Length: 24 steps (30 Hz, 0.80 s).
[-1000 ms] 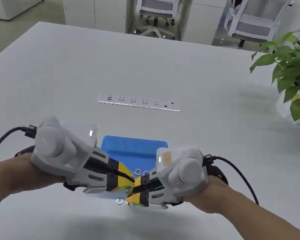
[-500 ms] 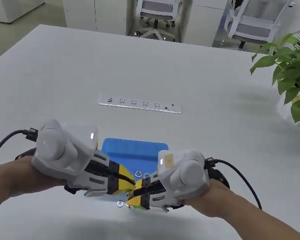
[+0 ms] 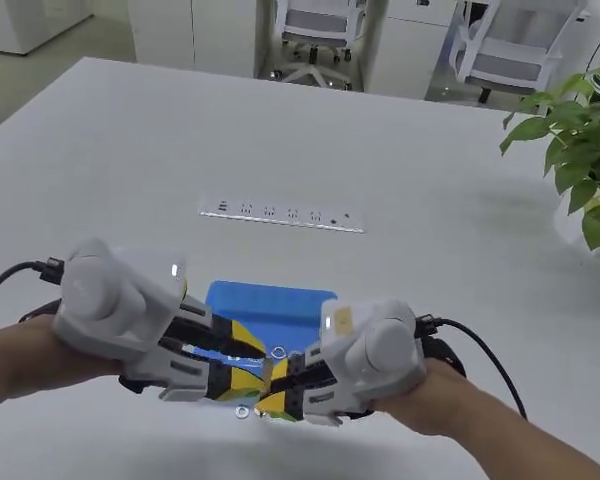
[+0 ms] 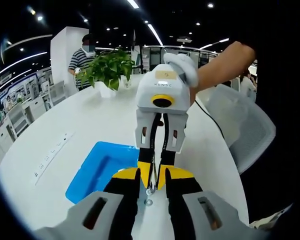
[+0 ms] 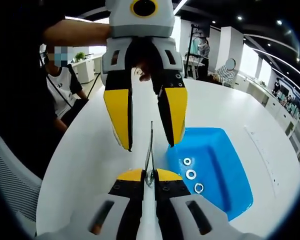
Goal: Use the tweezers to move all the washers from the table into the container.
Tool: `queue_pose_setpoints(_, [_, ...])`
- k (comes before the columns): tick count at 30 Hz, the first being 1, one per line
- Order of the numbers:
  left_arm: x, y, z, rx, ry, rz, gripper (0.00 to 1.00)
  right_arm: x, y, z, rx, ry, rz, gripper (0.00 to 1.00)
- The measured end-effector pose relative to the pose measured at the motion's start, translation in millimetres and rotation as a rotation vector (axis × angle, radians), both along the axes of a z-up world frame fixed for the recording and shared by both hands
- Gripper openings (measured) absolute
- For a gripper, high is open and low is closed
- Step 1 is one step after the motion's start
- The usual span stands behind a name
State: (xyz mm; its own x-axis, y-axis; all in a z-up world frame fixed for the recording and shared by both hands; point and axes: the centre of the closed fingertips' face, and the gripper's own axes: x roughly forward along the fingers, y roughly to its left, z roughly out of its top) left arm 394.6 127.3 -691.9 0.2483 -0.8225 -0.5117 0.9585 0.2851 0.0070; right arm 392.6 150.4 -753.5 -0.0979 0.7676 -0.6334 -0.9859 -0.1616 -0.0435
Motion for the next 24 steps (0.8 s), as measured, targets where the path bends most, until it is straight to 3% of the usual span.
queue_pose_setpoints(6, [-1.2, 5.9, 1.2, -0.007, 0.017, 0.030, 0.36, -0.7, 2.1, 9.5, 0.004, -0.008, 0.007, 0.08])
queue_pose_setpoints(18, [-1.8, 25.9, 2.4, -0.032, 0.047, 0.135, 0.68, -2.3, 2.7, 29.5, 0.011, -0.025, 0.034, 0.08])
queue_pose_setpoints(24, [-3.3, 33.9, 5.2, -0.047, 0.053, 0.185, 0.78, -1.0, 3.6, 40.2, 0.017, -0.027, 0.041, 0.08])
